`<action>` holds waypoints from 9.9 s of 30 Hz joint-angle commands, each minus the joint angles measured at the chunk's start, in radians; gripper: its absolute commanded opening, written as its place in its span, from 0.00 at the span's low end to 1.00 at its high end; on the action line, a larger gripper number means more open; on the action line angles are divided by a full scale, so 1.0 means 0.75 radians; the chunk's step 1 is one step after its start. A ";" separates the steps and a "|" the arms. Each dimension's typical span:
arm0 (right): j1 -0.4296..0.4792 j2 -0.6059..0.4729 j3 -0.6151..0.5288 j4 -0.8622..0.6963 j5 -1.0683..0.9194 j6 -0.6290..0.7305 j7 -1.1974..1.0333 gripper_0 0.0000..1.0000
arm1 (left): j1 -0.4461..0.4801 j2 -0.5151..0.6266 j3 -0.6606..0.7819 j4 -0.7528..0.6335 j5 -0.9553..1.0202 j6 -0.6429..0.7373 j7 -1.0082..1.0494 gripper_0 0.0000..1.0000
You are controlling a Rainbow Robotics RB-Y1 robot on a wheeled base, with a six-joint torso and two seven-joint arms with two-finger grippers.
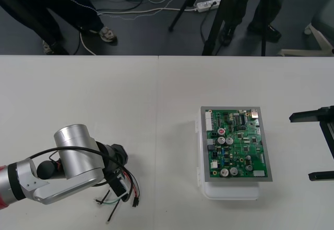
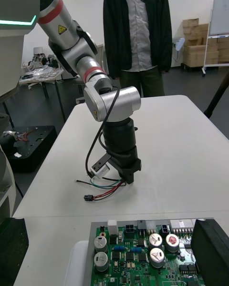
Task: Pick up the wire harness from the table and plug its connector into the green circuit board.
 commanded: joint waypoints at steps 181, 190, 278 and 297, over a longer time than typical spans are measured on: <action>0.403 0.255 -0.105 -0.865 0.261 1.077 -1.053 1.00 | 0.183 -0.730 1.103 -0.357 0.779 0.105 0.583 0.00; 0.403 0.255 -0.096 -0.902 0.336 1.201 -1.096 1.00 | 0.179 -0.720 1.089 -0.359 0.769 0.133 0.585 0.00; 0.041 0.517 0.325 -0.775 0.780 1.604 -1.225 1.00 | 0.117 -0.720 1.044 -0.357 0.642 0.172 0.628 0.00; 0.035 0.517 0.343 -0.773 0.780 1.604 -1.223 0.00 | 0.117 -0.720 1.042 -0.357 0.638 0.174 0.630 0.00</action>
